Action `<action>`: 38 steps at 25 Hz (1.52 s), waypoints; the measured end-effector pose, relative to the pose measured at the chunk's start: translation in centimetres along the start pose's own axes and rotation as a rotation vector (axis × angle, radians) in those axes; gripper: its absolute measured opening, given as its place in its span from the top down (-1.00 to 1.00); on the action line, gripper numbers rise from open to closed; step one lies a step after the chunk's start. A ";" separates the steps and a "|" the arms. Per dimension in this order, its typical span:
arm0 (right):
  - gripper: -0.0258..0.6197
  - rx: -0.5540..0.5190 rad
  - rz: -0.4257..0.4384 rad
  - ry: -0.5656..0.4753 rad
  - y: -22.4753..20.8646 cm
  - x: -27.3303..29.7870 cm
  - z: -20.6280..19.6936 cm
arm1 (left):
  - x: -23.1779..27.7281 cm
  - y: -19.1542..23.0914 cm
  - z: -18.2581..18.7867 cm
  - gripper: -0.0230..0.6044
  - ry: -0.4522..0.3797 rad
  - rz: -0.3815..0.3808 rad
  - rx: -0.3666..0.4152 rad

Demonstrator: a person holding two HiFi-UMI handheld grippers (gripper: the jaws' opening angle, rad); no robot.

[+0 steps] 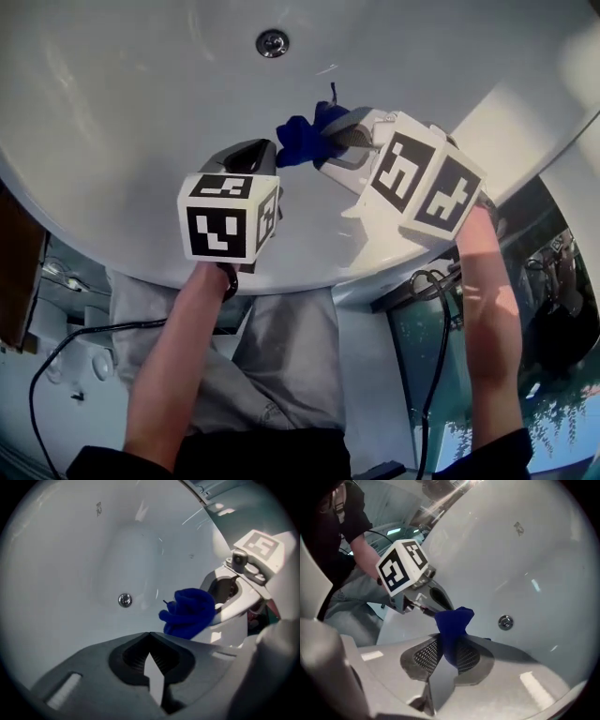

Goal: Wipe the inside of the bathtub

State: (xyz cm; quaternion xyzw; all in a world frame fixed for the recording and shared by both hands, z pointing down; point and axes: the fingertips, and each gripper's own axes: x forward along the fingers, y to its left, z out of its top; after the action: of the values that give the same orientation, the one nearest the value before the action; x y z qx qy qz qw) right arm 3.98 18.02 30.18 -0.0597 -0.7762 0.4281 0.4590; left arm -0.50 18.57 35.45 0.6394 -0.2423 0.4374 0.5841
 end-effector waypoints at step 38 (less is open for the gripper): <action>0.73 -0.165 -0.023 0.696 -14.1 10.0 -14.5 | 2.7 2.1 -0.1 0.92 -0.037 -0.004 -0.049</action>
State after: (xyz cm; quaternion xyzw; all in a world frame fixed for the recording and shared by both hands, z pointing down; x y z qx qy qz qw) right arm 13.57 22.88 50.03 -0.2301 -0.6059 0.3130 0.6942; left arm -0.87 18.84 38.84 0.6334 -0.2626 0.4180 0.5959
